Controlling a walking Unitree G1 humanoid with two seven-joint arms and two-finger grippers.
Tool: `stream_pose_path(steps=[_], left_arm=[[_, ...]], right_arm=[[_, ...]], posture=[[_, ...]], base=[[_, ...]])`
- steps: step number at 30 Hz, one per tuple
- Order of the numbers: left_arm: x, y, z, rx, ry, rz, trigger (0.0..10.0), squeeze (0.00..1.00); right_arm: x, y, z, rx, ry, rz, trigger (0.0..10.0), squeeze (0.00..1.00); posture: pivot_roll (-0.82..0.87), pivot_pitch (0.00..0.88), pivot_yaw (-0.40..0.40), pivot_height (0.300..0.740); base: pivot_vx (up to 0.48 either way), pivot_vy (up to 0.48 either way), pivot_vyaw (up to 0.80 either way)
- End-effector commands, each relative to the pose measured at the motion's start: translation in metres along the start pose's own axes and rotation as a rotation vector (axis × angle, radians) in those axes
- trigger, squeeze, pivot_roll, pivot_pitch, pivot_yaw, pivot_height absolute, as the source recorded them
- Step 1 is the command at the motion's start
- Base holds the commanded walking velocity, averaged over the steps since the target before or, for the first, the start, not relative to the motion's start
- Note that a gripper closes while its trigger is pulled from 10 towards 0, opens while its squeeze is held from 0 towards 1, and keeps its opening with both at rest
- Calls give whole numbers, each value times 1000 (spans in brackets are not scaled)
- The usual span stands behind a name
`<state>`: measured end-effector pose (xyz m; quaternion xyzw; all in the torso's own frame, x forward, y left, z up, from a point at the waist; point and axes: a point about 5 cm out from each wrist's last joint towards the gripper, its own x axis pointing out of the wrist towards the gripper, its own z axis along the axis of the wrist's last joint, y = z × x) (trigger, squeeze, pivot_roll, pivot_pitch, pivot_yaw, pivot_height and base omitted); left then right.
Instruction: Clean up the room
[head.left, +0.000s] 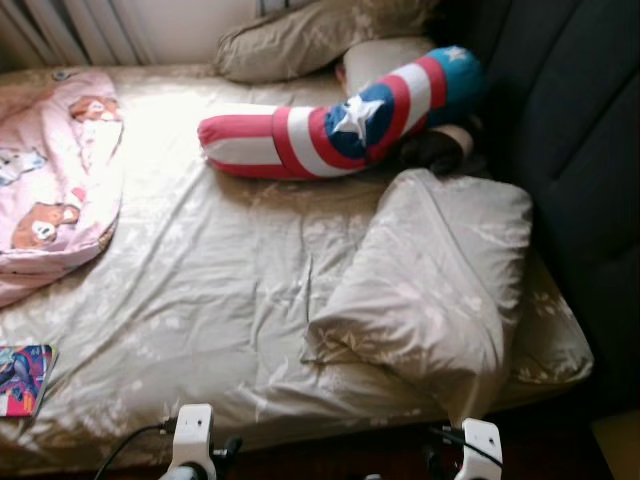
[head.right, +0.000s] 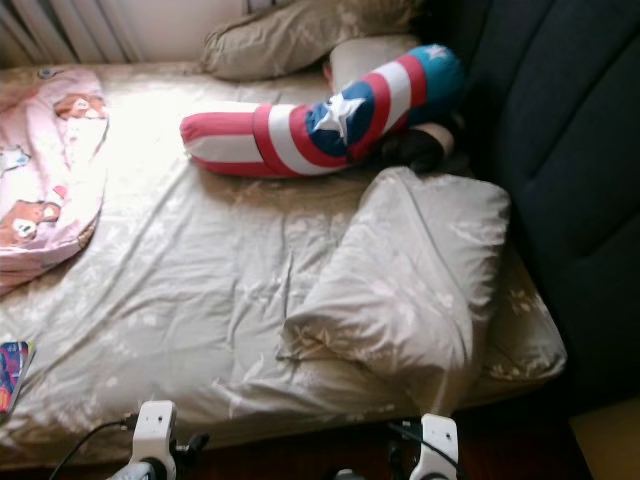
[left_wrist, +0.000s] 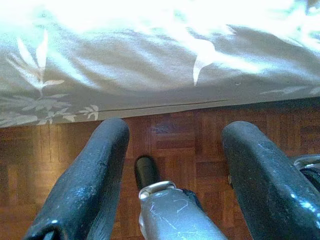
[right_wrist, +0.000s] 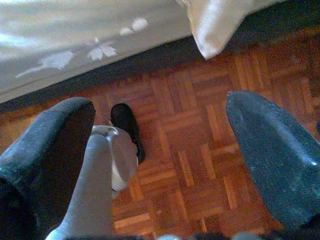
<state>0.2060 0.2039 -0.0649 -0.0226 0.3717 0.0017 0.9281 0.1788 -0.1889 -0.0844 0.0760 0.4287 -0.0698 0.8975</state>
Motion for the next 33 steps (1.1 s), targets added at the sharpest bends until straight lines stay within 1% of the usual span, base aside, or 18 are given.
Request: stream_pose_path(steps=[1,5,15,22,33], left_arm=[[-3,1,-12,0,44,5,10000,0],[-3,1,-11,-1,43,5,10000,0],[-3,1,-11,-20,39,11,10000,0],[-3,1,-11,-21,41,15,10000,0],[-1,1,-5,-88,7,32,10000,0]], right_arm=[[-2,-4,-5,18,14,-15,10000,0],[-2,-4,-5,23,17,-15,10000,0],[-2,-4,-5,16,17,-12,10000,0],[-2,-4,-5,19,5,-10,10000,0],[-2,-4,-5,19,1,2,10000,0]], posture=[[4,172,-20,740],[5,172,-21,740],[8,175,-20,740],[8,179,-22,740],[3,168,-24,740]], base=[[0,-420,0],[0,-419,-497],[0,0,-690],[0,0,0],[0,0,0]])
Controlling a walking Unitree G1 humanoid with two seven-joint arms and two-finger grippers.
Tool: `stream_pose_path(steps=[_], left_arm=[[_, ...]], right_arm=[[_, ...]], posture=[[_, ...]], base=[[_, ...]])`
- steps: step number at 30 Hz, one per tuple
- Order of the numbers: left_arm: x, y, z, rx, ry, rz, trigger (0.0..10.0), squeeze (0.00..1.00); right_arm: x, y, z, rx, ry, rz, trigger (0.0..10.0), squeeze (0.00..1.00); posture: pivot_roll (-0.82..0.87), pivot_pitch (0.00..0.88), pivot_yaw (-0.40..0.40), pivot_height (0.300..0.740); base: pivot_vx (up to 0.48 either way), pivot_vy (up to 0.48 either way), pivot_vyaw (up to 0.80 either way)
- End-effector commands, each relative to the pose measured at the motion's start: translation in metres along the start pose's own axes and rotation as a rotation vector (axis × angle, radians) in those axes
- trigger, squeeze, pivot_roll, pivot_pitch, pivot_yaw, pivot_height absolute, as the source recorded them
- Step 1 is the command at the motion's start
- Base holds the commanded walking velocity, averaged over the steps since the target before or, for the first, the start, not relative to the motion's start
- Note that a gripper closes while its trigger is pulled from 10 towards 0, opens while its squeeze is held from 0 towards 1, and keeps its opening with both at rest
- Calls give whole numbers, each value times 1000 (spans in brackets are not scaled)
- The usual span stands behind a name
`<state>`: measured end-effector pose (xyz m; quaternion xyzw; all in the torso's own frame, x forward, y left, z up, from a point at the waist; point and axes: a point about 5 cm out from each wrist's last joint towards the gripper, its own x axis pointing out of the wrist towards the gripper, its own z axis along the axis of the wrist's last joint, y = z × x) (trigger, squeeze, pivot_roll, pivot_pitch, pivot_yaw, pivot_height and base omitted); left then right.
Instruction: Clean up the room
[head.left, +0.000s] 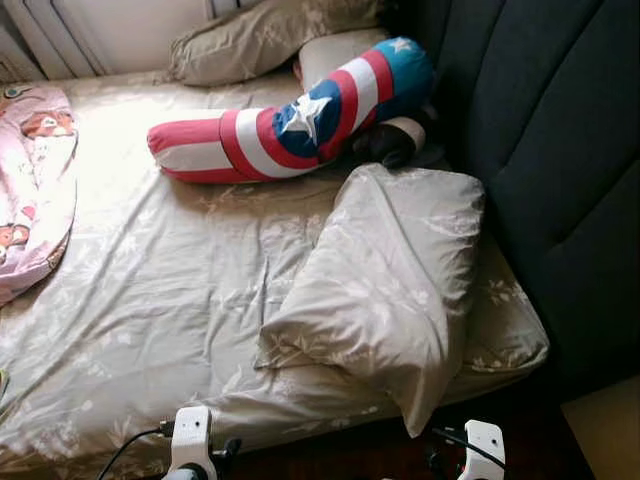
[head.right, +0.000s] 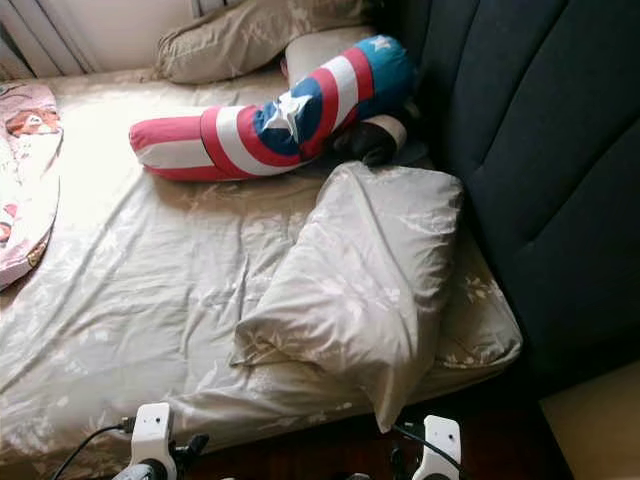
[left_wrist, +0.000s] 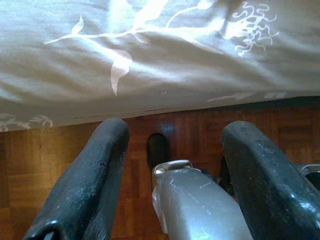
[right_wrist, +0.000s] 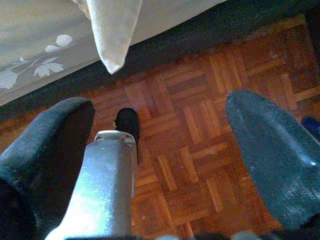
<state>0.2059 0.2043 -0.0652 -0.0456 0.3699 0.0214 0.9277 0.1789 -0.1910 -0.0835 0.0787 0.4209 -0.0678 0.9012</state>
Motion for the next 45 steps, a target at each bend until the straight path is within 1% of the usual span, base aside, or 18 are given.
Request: stream_pose_path(steps=[1,7,12,24,26,29,30,33,41,45], left_arm=[[-1,1,-5,-31,11,13,10000,0],[-1,0,-5,-47,16,17,10000,0],[-2,0,-8,-78,23,30,10000,0],[-2,-1,-11,-93,29,33,10000,0],[-2,-1,-11,-93,29,32,10000,0],[-2,-1,-10,-92,29,33,10000,0],[-2,-1,-10,-91,29,33,10000,0],[-2,0,-10,-85,29,33,10000,0],[-2,-1,-9,-83,26,31,10000,0],[-1,-1,-6,-82,14,30,10000,0]], right_arm=[[-2,-2,-6,15,17,-6,10000,0],[-2,-2,-5,0,14,7,10000,0],[-2,-3,-4,-49,19,26,10000,0],[-2,-4,-1,-116,1,44,10000,0],[-2,-4,-1,-123,0,46,10000,0],[-2,-4,-2,-113,6,41,10000,0],[-2,-4,-2,-94,6,38,10000,0],[-2,-4,-2,-86,3,37,10000,0],[-1,-4,-2,-83,0,33,10000,0],[-2,-4,0,-77,-19,19,10000,0]], posture=[[3,168,-24,740],[4,157,-30,740],[3,146,-37,740],[3,147,-45,740],[3,153,-46,740],[4,155,-46,740],[4,157,-45,740],[3,160,-44,740],[3,164,-43,740],[2,168,-42,740]], base=[[0,0,0],[0,0,0],[0,0,0],[0,0,0],[0,0,688],[0,0,800],[0,0,0],[0,0,0],[0,0,0],[120,0,0]])
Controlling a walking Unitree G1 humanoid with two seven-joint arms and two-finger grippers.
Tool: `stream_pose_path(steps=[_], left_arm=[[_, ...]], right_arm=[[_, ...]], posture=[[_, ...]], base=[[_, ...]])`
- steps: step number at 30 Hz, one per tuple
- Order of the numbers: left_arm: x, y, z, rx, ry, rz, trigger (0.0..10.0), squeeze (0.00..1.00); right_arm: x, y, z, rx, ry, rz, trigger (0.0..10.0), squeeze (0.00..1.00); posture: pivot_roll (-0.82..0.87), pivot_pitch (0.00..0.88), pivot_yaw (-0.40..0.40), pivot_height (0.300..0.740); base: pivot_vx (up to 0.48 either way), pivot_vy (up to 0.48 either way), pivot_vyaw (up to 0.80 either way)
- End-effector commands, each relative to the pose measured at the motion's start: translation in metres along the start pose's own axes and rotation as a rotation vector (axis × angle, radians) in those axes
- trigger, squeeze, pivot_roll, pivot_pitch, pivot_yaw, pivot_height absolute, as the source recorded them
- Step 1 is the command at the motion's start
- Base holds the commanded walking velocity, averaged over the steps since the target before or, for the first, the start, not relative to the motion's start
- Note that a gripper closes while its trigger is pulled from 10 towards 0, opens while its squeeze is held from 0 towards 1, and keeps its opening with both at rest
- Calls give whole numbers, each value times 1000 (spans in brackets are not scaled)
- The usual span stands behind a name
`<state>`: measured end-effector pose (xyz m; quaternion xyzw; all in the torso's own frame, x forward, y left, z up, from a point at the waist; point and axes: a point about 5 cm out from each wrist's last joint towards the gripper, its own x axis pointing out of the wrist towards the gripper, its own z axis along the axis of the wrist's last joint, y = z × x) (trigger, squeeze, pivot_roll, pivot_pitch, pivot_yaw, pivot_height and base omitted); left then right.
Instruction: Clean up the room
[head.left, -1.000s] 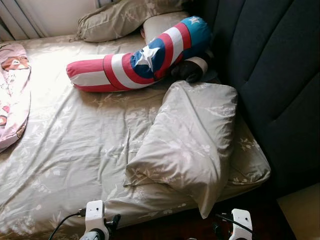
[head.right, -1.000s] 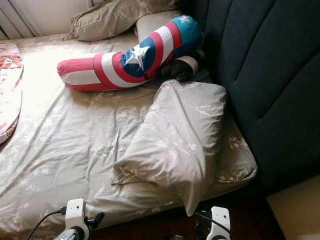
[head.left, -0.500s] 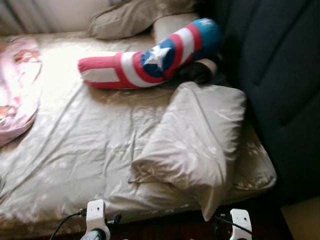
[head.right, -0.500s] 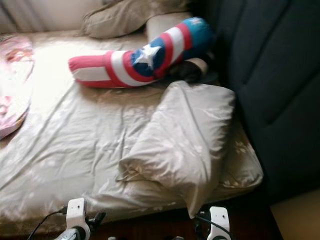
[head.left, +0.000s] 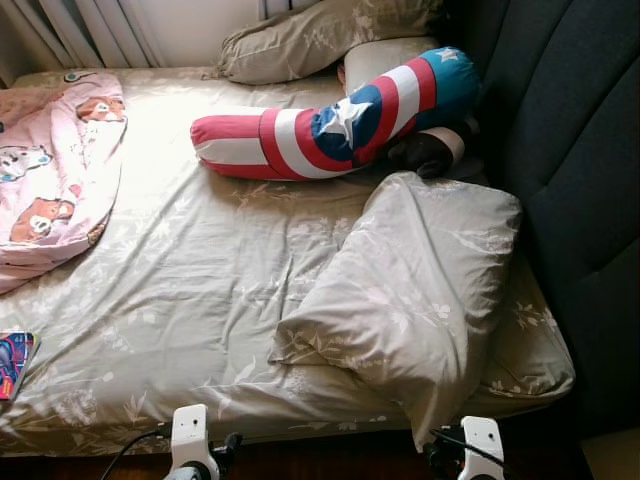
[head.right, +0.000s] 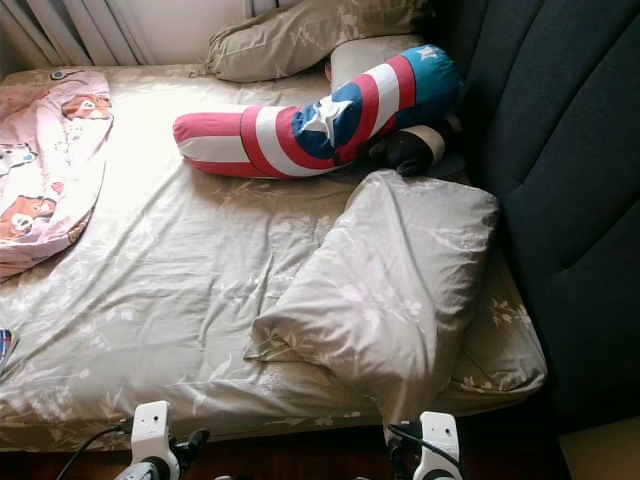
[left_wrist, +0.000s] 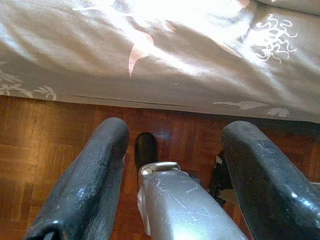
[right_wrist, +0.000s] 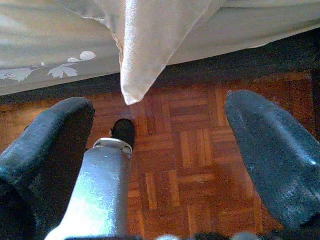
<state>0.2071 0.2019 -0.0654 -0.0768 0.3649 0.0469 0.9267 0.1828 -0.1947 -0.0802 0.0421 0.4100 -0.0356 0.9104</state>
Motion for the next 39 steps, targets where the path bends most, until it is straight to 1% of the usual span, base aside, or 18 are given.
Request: stream_pose_path(steps=[1,13,16,17,19,24,26,28,29,30,31,32,33,35,37,38,39], left_arm=[[-2,2,-6,-5,23,8,10000,0],[-1,1,-4,0,16,3,10000,0],[-1,1,-3,1,14,1,10000,0],[0,0,1,-6,-5,-1,10000,0],[1,0,6,-22,-29,-1,10000,0],[6,-4,26,-21,-108,-25,10000,0],[8,-7,42,-21,-181,-46,10000,0],[8,-10,55,-18,-238,-65,10000,0],[8,-13,70,-8,-310,-92,10000,0],[8,-14,77,-5,-348,-104,10000,0],[8,-14,77,-5,-348,-104,10000,0],[8,-15,78,-5,-353,-106,10000,0],[6,-21,90,18,-432,-131,10000,0],[3,-26,101,26,-501,-147,10000,0],[2,-26,106,27,-533,-155,10000,0],[-1,-28,115,46,-583,-180,10000,0],[-4,-31,119,85,-613,-209,10000,0]], right_arm=[[-2,-1,-6,17,8,-11,10000,0],[-2,-2,-5,16,-1,-10,10000,0],[-2,-2,-5,19,-6,-13,10000,0],[-2,-2,-4,39,-16,-11,10000,0],[-2,-1,-3,37,-33,-9,10000,0],[-4,-2,0,99,-97,-26,10000,0],[-4,-2,2,152,-138,-25,10000,0],[-5,-2,3,169,-163,-26,10000,0],[0,0,31,179,-258,-21,10000,0],[5,3,74,181,-377,-13,10000,0],[5,3,74,181,-377,-13,10000,0],[6,4,83,182,-402,-12,10000,0],[4,1,100,207,-476,-13,10000,0],[2,0,111,206,-538,-13,10000,0],[-1,1,116,173,-580,-12,10000,0],[-4,2,124,164,-639,-7,10000,0],[-7,4,130,148,-679,12,10000,0]], posture=[[2,168,-42,740],[2,172,-45,740],[3,174,-46,740],[4,175,-46,740],[6,177,-48,740],[7,182,-49,740],[-1,187,-50,740],[-5,191,-53,740],[-6,192,-54,740],[-8,193,-55,740],[-8,193,-55,740],[-8,193,-55,740],[2,185,-55,740],[5,183,-53,740],[2,175,-44,740],[-8,169,-38,740],[-11,158,-35,740]], base=[[240,0,0],[286,0,0],[0,0,0],[0,0,0],[0,0,0],[0,0,0],[0,0,0],[0,0,0],[0,0,0],[0,0,0],[0,0,0],[0,0,0],[0,0,0],[0,0,0],[0,0,0],[0,0,0],[0,0,0]])
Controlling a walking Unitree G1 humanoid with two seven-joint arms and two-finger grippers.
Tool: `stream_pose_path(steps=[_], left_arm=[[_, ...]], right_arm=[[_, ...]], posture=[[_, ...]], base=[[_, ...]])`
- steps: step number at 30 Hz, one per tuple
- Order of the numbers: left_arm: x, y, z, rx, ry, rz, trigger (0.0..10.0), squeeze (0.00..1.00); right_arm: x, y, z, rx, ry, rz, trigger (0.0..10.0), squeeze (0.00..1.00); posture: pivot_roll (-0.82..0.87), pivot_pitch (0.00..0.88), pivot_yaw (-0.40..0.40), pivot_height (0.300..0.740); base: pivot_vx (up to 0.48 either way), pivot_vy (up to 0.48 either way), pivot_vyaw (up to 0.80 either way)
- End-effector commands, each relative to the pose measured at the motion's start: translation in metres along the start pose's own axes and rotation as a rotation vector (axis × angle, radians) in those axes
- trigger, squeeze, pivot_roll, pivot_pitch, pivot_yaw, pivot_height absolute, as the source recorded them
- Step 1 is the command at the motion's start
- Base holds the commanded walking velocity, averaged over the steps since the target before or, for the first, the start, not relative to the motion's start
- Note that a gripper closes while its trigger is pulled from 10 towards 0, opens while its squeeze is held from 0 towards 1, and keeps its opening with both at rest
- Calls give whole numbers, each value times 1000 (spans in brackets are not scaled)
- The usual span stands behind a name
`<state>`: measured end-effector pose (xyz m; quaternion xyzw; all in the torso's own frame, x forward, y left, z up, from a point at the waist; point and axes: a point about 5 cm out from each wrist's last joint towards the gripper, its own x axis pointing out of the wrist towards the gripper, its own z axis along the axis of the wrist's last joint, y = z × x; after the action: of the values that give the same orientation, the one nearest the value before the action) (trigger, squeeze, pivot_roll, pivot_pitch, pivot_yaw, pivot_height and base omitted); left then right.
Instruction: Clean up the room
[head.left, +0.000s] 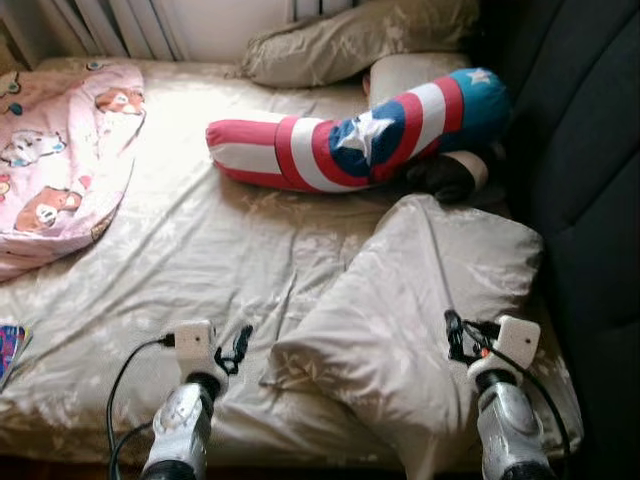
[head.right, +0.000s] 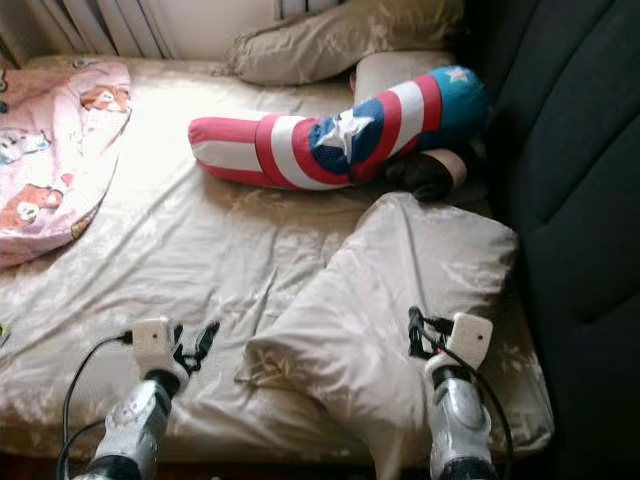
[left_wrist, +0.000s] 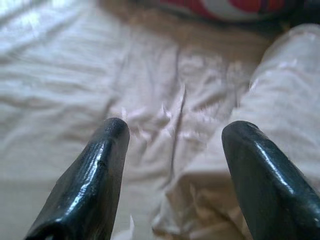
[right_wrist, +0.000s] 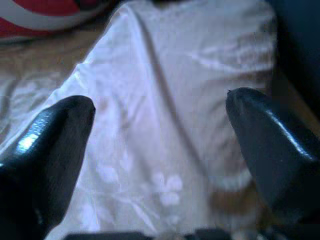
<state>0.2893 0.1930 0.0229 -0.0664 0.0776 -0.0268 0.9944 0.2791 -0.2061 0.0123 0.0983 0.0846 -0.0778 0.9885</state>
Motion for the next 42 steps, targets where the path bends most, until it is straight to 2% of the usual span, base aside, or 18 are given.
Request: stream_pose_path(steps=[1,3,7,12,20,22,23,28,31,42], left_arm=[[-1,-2,5,31,-35,-44,10000,0],[0,-5,6,44,-42,-68,10000,0],[3,-8,24,82,-135,-79,10000,0],[4,-11,34,62,-190,-67,10000,0],[3,-15,36,55,-200,-74,10000,0],[2,-14,37,52,-201,-73,10000,0],[2,-13,38,53,-201,-73,10000,0],[2,-12,38,56,-197,-76,10000,0],[3,-13,38,55,-192,-80,10000,0],[5,-17,39,48,-192,-97,10000,0]], right_arm=[[-3,2,-1,-8,-16,22,10000,0],[-3,4,-1,-2,-21,43,10000,0],[-4,14,3,-1,-56,95,10000,0],[-7,19,2,-4,-64,96,10000,0],[-7,22,-1,31,-49,46,10000,0],[-6,18,1,2,-48,43,10000,0],[-5,8,2,27,-36,-11,10000,0],[-4,-5,3,12,-20,-44,10000,0],[-5,-5,3,5,-22,-51,10000,0],[-5,-3,1,24,-19,-75,10000,0]], posture=[[-11,158,-35,740],[-12,149,-35,740],[-25,121,-33,740],[-21,115,-36,740],[-28,93,-32,740],[-30,90,-31,740],[-34,88,-31,740],[-37,80,-28,725],[-42,78,-27,700],[-37,63,-30,700]], base=[[0,0,0],[0,0,0],[0,0,0],[0,0,0],[0,0,0],[0,0,0],[0,0,0],[0,0,0],[0,0,0],[0,0,0]])
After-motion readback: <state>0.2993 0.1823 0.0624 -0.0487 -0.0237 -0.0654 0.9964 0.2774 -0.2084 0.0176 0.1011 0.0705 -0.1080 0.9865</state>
